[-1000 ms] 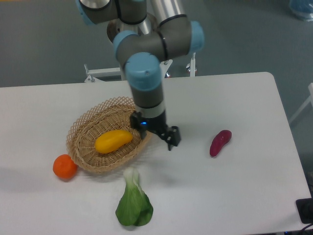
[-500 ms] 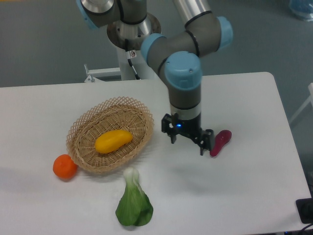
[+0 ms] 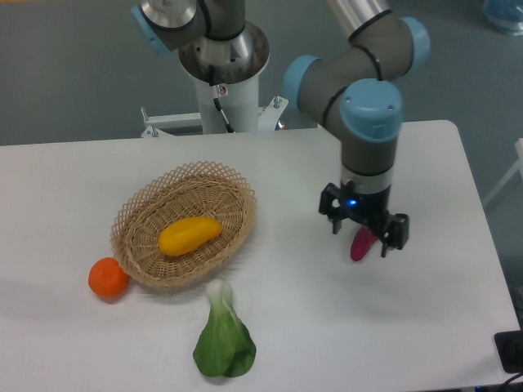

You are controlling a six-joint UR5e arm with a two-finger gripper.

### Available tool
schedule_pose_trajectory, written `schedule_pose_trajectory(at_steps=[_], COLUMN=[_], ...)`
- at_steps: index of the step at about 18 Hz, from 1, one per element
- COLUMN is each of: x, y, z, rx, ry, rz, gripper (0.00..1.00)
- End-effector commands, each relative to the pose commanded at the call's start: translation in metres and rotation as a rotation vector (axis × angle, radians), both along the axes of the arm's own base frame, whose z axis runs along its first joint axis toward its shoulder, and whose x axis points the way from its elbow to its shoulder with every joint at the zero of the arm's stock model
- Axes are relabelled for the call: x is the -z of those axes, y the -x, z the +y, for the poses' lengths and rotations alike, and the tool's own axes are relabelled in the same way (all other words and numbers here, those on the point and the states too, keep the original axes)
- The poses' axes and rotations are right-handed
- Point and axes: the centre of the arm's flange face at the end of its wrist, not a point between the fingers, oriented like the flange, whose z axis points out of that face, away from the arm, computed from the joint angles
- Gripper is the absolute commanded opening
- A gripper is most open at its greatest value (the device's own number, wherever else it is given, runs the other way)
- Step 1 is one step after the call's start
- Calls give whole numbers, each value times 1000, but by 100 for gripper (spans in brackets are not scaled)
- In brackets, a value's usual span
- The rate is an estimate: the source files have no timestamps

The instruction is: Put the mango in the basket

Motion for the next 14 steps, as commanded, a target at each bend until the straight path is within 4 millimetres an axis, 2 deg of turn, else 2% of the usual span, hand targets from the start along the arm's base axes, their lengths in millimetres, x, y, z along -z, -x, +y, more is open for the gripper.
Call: schedule_pose_trajectory(at_steps=[4, 9, 11, 14], x=[-1, 6, 7, 6], y=[25, 33, 41, 45], z=[-1, 2, -9, -14], rx=[39, 43, 24, 42], ry=[44, 55, 49, 58], rz=[-64, -71, -75, -69], gripper=[100, 100, 100, 100])
